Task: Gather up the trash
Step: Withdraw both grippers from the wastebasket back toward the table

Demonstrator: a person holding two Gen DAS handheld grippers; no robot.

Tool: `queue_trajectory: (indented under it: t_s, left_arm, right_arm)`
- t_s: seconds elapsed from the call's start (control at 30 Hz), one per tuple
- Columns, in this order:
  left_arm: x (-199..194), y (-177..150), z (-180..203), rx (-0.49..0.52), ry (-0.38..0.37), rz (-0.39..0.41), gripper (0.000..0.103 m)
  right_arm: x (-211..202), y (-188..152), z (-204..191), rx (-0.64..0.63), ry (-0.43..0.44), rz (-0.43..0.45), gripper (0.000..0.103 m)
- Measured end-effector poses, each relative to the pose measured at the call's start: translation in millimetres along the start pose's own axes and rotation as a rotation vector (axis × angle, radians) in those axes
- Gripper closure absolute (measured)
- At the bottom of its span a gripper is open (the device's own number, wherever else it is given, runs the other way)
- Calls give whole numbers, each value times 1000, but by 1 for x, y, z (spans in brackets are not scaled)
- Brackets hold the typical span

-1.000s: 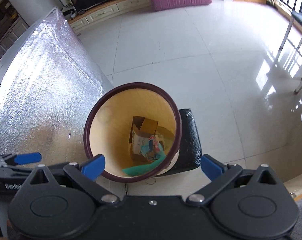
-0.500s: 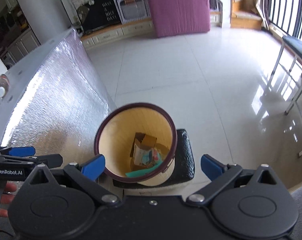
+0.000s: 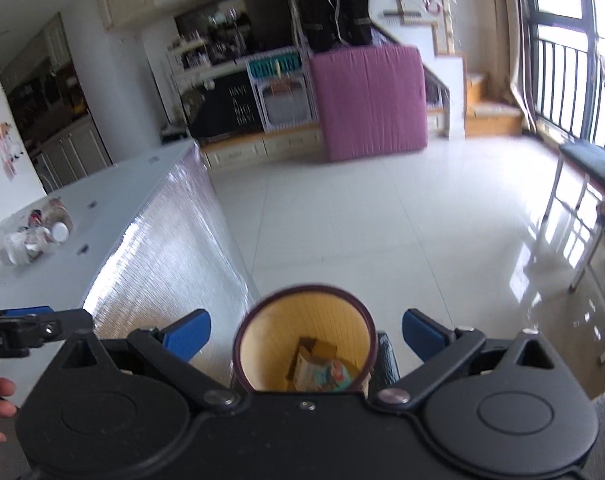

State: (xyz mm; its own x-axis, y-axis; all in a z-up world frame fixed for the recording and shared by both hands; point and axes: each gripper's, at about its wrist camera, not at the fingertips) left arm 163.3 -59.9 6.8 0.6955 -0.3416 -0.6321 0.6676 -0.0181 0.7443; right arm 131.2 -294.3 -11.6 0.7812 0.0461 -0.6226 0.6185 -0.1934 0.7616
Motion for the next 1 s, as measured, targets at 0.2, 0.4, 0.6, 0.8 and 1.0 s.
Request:
queue_trajectory:
  t_s: [0.2,0.4,0.6,0.8,1.0]
  left_arm:
    - [-40,3,-42,-54,67,108,0]
    - [-68,11,-92,-115,174,181,0]
    - [-86,11,-134,-162,259,233,0]
    - [-85,22,-164,-152,308,234,0]
    - [-71,52,-212,-88,353,257,0]
  right_arm:
    - [-8,7,-44,-62,75,91,0]
    - [1,17,-106,-137,173,135,0]
    - [19,22,-162,-196,250,156,0]
    - [43,33,-209,-213,265,209,0]
    - [71,48,-243,-206,312,198,0]
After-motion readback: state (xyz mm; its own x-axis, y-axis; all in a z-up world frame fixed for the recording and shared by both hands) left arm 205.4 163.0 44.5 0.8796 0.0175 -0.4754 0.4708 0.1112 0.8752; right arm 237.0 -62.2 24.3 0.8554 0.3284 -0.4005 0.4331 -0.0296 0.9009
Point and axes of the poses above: each gripper's, at about its wrist camera, not at the fingertips, and x roughly the way its jaws point, z to its right, y to its top, and after that the axes turned 2 degrees about -y, right-handed
